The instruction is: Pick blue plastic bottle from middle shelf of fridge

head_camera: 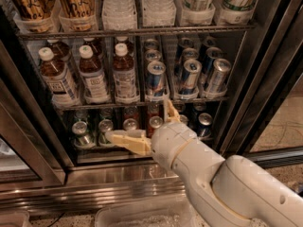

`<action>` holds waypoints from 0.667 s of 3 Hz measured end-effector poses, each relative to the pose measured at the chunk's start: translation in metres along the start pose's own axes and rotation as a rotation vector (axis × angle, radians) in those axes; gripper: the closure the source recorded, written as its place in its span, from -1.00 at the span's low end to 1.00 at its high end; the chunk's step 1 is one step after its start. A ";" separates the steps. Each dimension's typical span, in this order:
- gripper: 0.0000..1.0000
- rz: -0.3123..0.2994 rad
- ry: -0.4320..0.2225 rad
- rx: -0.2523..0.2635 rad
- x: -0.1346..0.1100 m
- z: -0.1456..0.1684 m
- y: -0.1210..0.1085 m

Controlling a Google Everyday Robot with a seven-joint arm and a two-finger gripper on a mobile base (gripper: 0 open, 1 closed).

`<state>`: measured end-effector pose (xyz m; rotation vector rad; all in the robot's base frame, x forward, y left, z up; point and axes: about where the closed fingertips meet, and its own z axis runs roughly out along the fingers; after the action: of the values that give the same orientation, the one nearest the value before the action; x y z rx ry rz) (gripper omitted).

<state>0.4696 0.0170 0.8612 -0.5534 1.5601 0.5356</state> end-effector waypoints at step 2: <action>-1.00 0.065 -0.075 -0.048 -0.001 0.030 0.046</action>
Offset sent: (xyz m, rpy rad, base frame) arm -0.0118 0.1005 -0.0106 0.1375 -0.0292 0.0847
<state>0.4636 0.0714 0.8614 -0.5145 1.5008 0.6373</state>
